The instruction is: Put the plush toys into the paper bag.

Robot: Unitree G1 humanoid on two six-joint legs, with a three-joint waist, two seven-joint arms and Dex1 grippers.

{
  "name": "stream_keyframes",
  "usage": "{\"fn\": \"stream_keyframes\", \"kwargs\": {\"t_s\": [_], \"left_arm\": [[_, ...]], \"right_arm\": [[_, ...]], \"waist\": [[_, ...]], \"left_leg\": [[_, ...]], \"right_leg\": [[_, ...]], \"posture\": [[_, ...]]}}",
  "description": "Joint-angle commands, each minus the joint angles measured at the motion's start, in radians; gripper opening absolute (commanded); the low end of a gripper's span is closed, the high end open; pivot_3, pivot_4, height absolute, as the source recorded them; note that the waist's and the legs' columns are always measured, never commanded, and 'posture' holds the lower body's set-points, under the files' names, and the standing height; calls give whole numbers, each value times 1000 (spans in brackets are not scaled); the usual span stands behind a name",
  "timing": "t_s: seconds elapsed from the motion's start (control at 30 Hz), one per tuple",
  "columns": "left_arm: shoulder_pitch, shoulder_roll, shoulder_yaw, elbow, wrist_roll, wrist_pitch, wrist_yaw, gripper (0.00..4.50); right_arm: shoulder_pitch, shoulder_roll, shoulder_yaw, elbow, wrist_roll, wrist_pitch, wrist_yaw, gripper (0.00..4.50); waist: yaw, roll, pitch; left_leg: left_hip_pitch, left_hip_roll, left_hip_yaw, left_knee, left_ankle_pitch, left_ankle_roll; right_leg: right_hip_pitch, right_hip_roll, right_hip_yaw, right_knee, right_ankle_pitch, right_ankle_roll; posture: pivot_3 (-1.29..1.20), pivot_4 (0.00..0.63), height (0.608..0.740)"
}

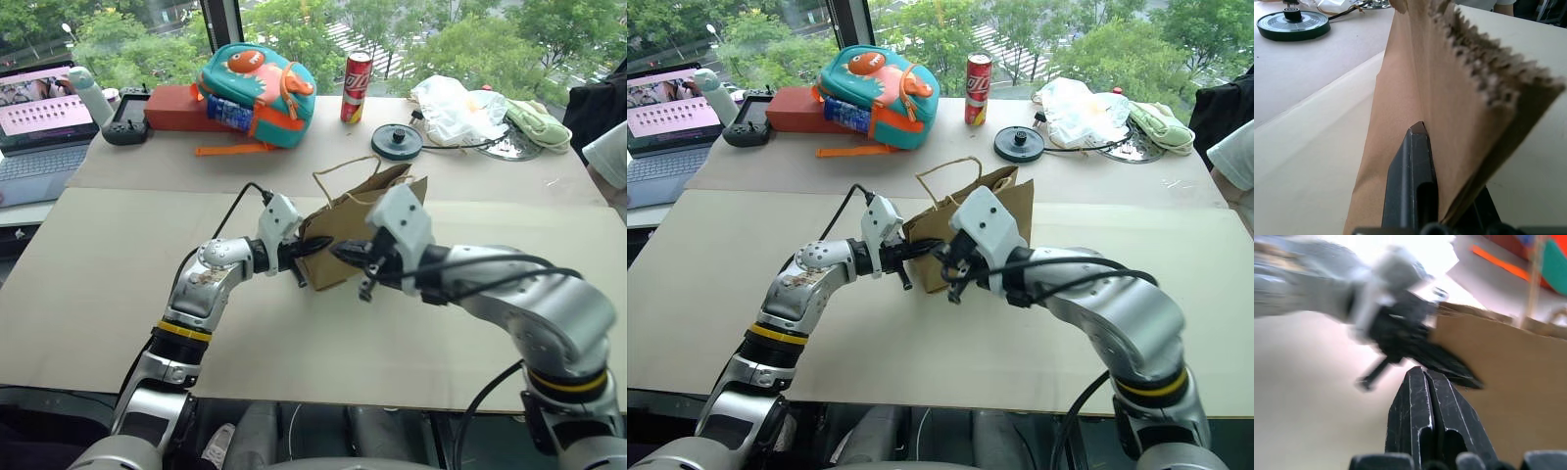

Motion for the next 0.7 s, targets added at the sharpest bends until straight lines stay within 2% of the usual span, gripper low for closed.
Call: {"fn": "stream_keyframes", "kwargs": {"t_s": [0.03, 0.2, 0.43, 0.57, 0.7], "left_arm": [[-19, 25, 35, -26, -31, -12, -38, 69], [-12, 131, 104, -69, -100, -74, -197, 69], [-22, 308, 148, -54, -143, -185, -449, 69], [12, 350, 143, -63, -159, -216, -536, 69], [60, 356, 138, -111, -179, -212, -566, 69]], "right_arm": [[34, -32, -183, -32, 103, -97, 89, 0], [116, -118, -359, 61, 173, -166, 194, 0], [216, -175, -474, 116, 253, -247, 309, 0], [258, -204, -504, 145, 271, -279, 346, 0], [257, -219, -478, 162, 254, -304, 339, 0]], "waist": [[-1, 0, 0], [-5, 0, 0], [-1, 0, 0], [3, 0, 0], [1, 0, 0]], "left_leg": [[0, 0, 0, 0, 0, 0], [2, 1, 1, 0, 0, 0], [3, 1, 2, -1, 0, 0], [2, 1, 2, 0, 0, 0], [2, 1, 3, 0, 0, 0]], "right_leg": [[0, 0, 0, 0, 0, 0], [1, 1, 0, 1, 0, 0], [1, 1, 1, 0, 0, 0], [1, 0, 1, -1, 0, 0], [1, 0, 2, -1, -1, 2]], "posture": [[0, 150, 739], [0, 150, 739], [0, 150, 739], [0, 150, 739], [0, 150, 739]]}}
